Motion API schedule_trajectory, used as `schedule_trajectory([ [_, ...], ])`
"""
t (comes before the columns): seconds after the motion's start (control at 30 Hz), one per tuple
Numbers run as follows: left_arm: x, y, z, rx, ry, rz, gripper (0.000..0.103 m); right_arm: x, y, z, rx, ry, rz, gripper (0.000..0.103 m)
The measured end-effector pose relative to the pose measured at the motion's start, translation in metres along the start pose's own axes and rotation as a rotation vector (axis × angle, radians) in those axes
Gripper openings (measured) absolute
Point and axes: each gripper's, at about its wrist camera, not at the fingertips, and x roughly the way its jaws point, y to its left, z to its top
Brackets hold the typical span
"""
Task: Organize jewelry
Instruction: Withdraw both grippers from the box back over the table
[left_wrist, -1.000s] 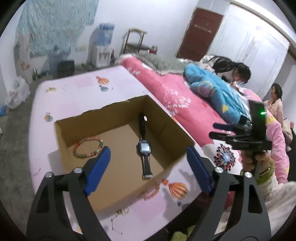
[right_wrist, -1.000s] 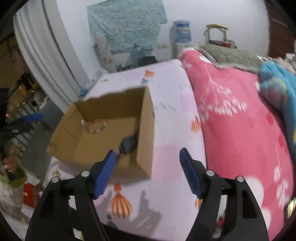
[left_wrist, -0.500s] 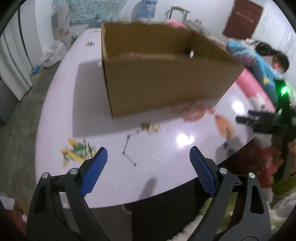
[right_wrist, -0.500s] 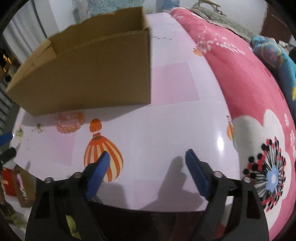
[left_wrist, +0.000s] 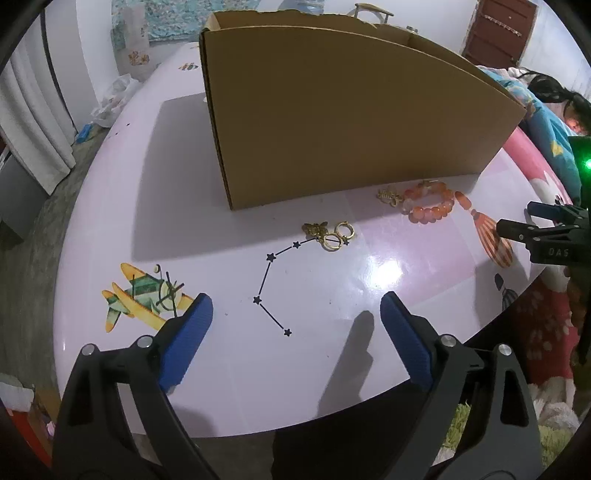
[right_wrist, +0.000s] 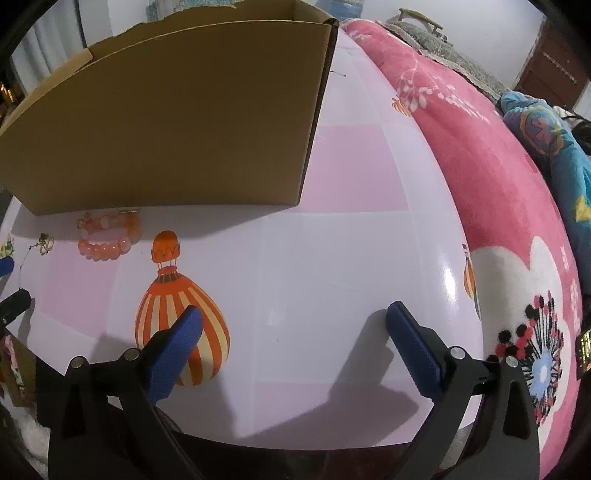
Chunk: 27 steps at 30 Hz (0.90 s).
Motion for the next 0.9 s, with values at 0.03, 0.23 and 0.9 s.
schedule_trajectory([
  [0.03, 0.001, -0.001, 0.000, 0.002, -0.001, 0.003, 0.093, 0.001, -0.001, -0.001, -0.002, -0.007, -0.004, 0.096],
  [0.23, 0.009, -0.012, 0.001, 0.064, 0.028, 0.063, 0.096, -0.003, 0.004, -0.005, -0.039, -0.031, -0.006, 0.096],
  [0.9, 0.002, -0.011, -0.012, 0.070, 0.004, 0.067, 0.096, 0.004, 0.061, 0.037, 0.013, -0.093, 0.087, 0.085],
])
